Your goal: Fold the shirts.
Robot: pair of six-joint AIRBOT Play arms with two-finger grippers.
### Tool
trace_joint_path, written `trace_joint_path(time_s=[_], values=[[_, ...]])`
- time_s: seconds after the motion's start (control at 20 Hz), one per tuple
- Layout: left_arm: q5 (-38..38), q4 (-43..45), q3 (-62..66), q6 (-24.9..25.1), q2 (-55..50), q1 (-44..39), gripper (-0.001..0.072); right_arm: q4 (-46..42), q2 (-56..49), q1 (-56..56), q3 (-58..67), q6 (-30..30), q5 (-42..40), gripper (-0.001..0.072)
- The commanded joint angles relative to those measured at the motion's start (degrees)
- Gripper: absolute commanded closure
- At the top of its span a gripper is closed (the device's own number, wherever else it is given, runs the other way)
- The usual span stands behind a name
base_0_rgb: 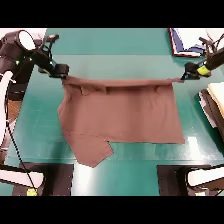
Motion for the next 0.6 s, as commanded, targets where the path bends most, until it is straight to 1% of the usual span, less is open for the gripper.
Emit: trace_joint_path(time_s=[0.0,0.1,0.2,0.25,0.3,0.35,0.4,0.55], values=[[-1.9,-3.4,-8.8,0.7,0.4,0.2,0.0685,0.2,3.8,1.3,-11.0,-0.2,-1.6,0.0697],[0.4,-6.1,-14.4,0.7,0.4,0.2,0.0683,0.3,4.8,2.2,-15.6,-0.2,-4.3,0.0696],[1.6,-6.3,-17.5,0.7,0.4,0.2,0.0678,0.3,5.8,3.1,-19.3,-0.2,-6.6,0.0696],[1.6,-6.2,-17.8,0.7,0.4,0.2,0.0408,0.3,6.4,3.2,-20.8,-0.1,-7.8,0.0692],[1.3,-6.2,-17.8,0.7,0.7,0.2,0.0188,0.3,7.1,3.2,-21.9,-0.2,-8.5,0.0574],[1.2,-5.7,-17.8,0.7,1.9,0.2,0.0207,0.3,7.6,2.7,-21.9,-0.2,-8.5,0.033],[1.4,-5.3,-17.8,0.7,3.6,0.2,0.021,0.3,8.7,1.8,-21.9,-0.2,-8.3,0.0272],[1.2,-0.8,-21.0,0.7,13.2,0.2,0.0209,0.2,14.0,-1.9,-22.4,-1.1,-4.0,0.0271]])
